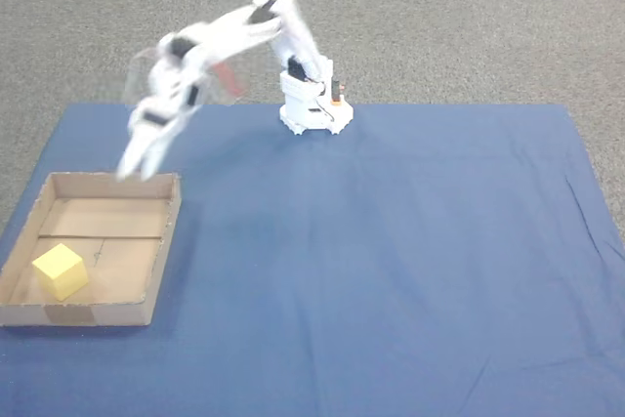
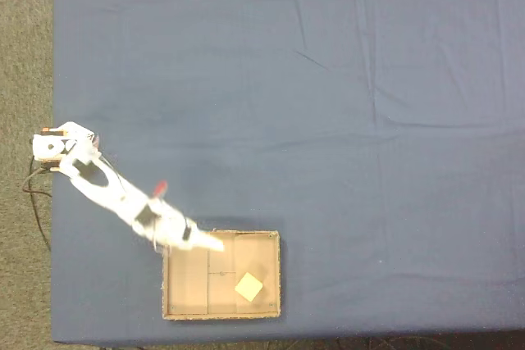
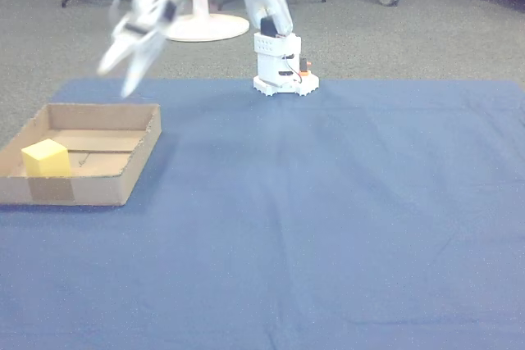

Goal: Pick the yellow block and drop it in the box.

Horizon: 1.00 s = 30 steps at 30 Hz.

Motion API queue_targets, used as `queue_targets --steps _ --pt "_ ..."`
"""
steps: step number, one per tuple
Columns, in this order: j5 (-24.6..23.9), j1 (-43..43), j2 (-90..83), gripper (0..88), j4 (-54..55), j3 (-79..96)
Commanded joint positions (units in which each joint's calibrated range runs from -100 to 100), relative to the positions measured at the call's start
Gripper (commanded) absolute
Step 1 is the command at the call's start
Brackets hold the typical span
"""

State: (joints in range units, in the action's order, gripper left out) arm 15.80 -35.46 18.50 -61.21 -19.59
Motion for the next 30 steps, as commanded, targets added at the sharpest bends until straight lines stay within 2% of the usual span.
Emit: queue_targets --steps 1,3,4,7,10,14,17,20,24,30 --pt "-3.42 8.76 -29.77 24.6 -0.76 21.58" --pt "-4.4 18.12 -48.77 4.9 1.06 39.32" --pt "-5.62 22.92 -58.56 0.2 0.64 47.1" --pt "-9.08 35.97 -79.92 0.2 -2.58 63.39" --pt "-11.67 41.24 -94.44 0.2 -2.25 78.14" --pt "-13.24 40.3 -106.93 0.8 1.8 94.52" --pt "-12.06 39.67 -111.58 3.0 6.27 103.94" --pt "-12.94 41.16 -115.97 3.2 6.93 111.99" --pt "-12.7 35.74 -116.14 0.2 16.11 119.32" --pt "-14.07 34.87 -116.22 0.2 13.38 119.32"
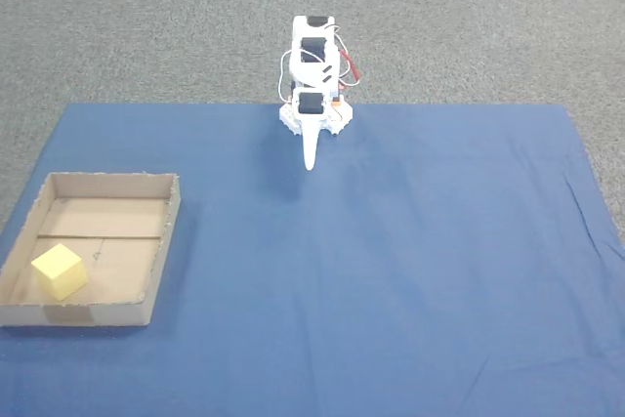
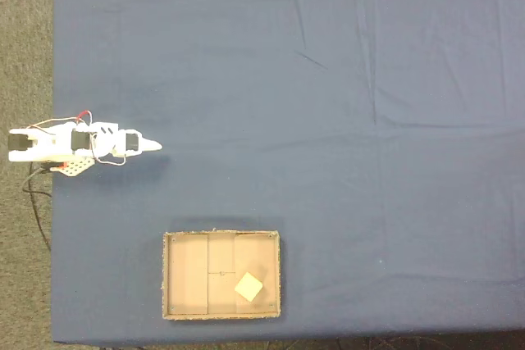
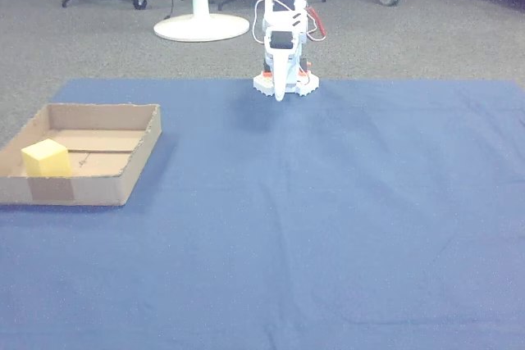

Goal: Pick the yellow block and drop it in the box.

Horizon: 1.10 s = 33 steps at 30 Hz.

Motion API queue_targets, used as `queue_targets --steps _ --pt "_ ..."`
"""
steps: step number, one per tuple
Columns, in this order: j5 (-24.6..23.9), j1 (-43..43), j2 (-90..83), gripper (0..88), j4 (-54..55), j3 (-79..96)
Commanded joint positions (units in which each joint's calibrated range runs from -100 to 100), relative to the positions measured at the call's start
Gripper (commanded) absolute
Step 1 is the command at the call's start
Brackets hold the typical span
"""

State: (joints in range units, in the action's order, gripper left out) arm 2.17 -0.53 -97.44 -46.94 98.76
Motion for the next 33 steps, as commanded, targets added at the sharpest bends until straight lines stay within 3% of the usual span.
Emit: queue_targets --steps 1,33 --pt "-0.49 -0.06 -0.28 0.2 -0.89 0.97" --pt "-1.37 0.96 -0.28 0.2 -0.97 0.97"
